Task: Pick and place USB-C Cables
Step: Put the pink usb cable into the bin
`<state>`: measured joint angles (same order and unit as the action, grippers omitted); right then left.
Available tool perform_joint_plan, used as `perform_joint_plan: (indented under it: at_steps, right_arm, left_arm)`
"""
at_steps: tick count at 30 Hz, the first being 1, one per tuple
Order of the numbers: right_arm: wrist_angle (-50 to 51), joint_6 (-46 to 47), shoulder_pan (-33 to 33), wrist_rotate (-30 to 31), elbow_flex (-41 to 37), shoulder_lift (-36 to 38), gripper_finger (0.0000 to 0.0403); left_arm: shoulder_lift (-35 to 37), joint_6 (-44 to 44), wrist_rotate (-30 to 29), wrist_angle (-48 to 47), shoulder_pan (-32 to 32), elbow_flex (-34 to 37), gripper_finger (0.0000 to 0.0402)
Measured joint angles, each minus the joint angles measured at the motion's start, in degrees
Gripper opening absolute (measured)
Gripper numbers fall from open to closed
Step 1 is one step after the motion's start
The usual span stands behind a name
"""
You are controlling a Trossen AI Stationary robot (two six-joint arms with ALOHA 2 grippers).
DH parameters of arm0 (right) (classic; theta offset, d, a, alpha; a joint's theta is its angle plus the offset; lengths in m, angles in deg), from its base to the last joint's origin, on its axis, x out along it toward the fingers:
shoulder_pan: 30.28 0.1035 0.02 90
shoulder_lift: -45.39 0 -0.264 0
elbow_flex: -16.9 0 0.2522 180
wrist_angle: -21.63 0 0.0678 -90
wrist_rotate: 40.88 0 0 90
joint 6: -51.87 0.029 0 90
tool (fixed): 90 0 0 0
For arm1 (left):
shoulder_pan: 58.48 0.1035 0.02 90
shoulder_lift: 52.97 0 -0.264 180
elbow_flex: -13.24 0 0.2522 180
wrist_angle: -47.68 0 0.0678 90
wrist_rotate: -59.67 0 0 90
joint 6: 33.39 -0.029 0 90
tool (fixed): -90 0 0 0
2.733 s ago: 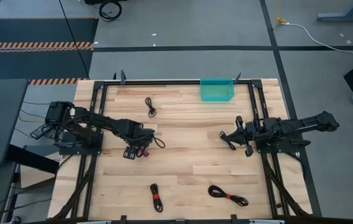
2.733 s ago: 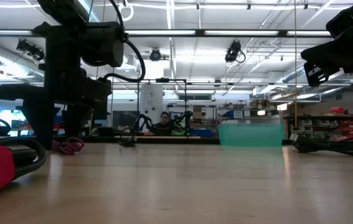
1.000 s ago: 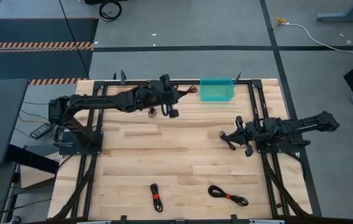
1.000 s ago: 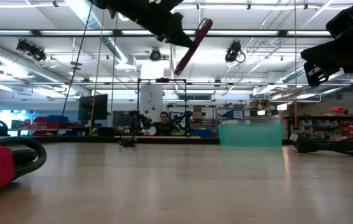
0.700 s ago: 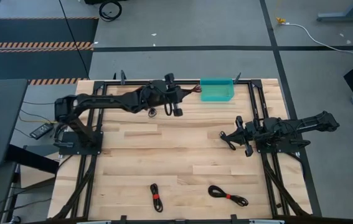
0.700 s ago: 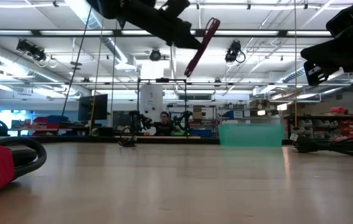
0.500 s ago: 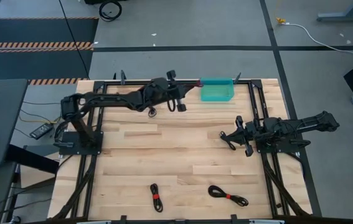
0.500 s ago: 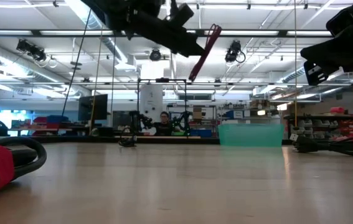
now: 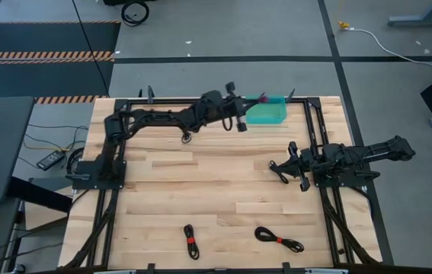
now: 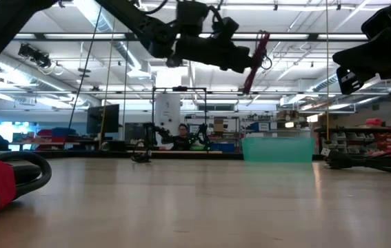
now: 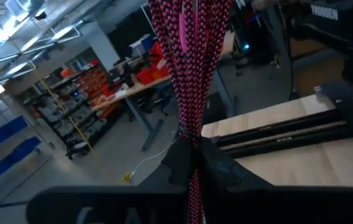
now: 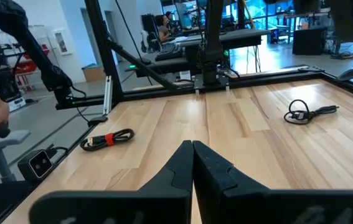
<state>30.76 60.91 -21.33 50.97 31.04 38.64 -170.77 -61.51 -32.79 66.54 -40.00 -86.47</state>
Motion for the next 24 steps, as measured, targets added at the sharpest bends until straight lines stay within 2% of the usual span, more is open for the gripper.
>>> perform_joint_plan:
  at_steps: [4,12,15,24]
  right_arm:
    - [-0.01,0.00,-0.02,0.00,0.00,0.00,0.0014]
    - [0.01,-0.02,0.00,0.00,-0.01,0.00,0.0014]
    - [0.01,-0.02,-0.02,0.00,-0.02,0.00,0.0014]
    - [0.01,-0.02,-0.02,0.00,0.00,0.00,0.0014]
  left_arm:
    - [-3.49,-0.63,0.38,-5.81,0.77,-7.83,0.0016]
    - [-11.46,1.07,0.19,-25.73,4.94,-22.30,0.0016]
    - [-13.66,1.99,1.08,-27.63,5.92,-24.99,0.0016]
    - [-15.67,2.00,7.36,-24.09,6.07,-25.27,0.0016]
